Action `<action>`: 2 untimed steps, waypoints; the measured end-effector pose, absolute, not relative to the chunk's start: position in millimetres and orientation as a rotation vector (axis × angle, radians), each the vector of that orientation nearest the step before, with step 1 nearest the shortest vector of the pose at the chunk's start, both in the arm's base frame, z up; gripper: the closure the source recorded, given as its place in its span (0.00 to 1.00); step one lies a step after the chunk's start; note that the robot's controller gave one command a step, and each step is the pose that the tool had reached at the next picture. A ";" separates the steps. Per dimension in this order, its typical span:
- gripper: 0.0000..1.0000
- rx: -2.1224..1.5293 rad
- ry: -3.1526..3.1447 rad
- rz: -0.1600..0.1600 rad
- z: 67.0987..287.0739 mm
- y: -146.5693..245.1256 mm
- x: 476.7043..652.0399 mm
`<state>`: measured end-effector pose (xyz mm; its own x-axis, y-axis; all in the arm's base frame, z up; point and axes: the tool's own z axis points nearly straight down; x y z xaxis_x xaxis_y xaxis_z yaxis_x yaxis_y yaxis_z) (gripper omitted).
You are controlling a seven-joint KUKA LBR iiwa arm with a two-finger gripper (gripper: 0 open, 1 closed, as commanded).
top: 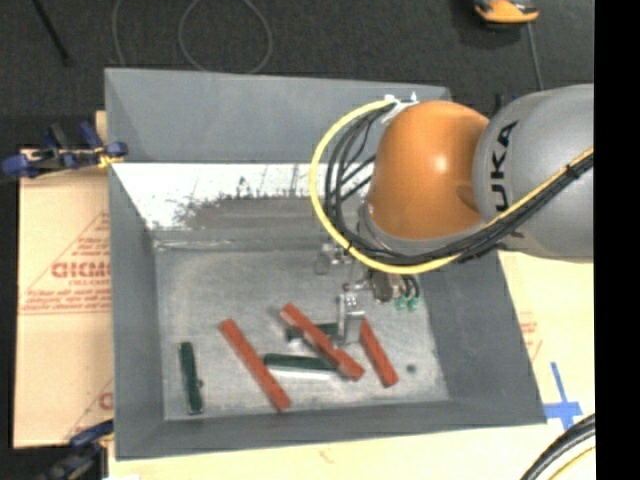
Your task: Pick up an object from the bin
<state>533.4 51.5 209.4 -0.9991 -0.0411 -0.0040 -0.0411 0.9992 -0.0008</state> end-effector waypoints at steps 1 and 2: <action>0.00 0.048 3.146 0.000 66.6 11.3 530.5; 1.00 0.044 3.135 0.003 73.5 12.7 533.7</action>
Offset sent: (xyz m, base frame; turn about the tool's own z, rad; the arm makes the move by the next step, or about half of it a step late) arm -0.0017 -0.0389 -0.1394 0.0656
